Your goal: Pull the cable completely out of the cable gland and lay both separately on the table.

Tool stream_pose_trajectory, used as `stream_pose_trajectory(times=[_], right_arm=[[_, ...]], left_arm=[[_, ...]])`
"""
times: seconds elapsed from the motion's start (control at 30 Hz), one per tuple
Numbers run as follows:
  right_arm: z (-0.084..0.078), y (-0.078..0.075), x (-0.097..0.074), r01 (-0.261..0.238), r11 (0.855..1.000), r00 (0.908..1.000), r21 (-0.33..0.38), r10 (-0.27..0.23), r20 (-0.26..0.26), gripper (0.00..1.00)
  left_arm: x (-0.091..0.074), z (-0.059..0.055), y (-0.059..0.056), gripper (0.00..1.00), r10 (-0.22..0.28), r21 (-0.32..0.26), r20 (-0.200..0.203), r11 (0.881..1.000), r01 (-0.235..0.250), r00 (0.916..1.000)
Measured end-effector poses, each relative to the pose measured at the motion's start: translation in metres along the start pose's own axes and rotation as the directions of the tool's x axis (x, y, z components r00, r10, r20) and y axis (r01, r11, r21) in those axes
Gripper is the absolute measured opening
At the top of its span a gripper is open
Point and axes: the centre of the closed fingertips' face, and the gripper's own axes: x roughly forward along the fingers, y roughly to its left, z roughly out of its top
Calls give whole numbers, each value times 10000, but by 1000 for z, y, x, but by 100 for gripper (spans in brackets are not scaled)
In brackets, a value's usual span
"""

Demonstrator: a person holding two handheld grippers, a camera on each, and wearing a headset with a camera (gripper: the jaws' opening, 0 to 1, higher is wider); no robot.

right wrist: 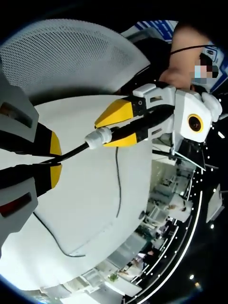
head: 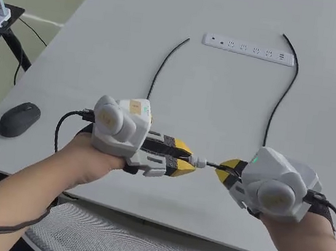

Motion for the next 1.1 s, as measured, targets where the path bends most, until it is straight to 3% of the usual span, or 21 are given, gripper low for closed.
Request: stream_pose_trajectory(times=[0.2,0.4,0.63,0.73,0.97,1.1], right_arm=[[-13,-5,1,175,9930,9996,1167,-150,-224,0],[-29,-10,2,506,9646,9980,2587,-392,-490,0],[-40,-12,2,819,9356,9949,3434,-565,-833,0],[-41,-11,2,823,9368,9944,3399,-544,-910,0],[-34,-12,-4,703,9679,9971,2414,-607,-469,1],[-31,-14,-7,807,9704,9966,2274,-748,-345,1]], left_arm=[[0,0,1,15,51,-48,90,10000,-51,9999],[1,1,-1,15,140,-89,206,9999,-138,9997],[2,3,-1,15,307,28,300,9995,-308,9991],[4,3,0,15,365,164,258,9992,-369,9990],[0,5,6,15,593,204,297,9980,-600,9978],[0,7,5,15,555,247,284,9981,-562,9981]])
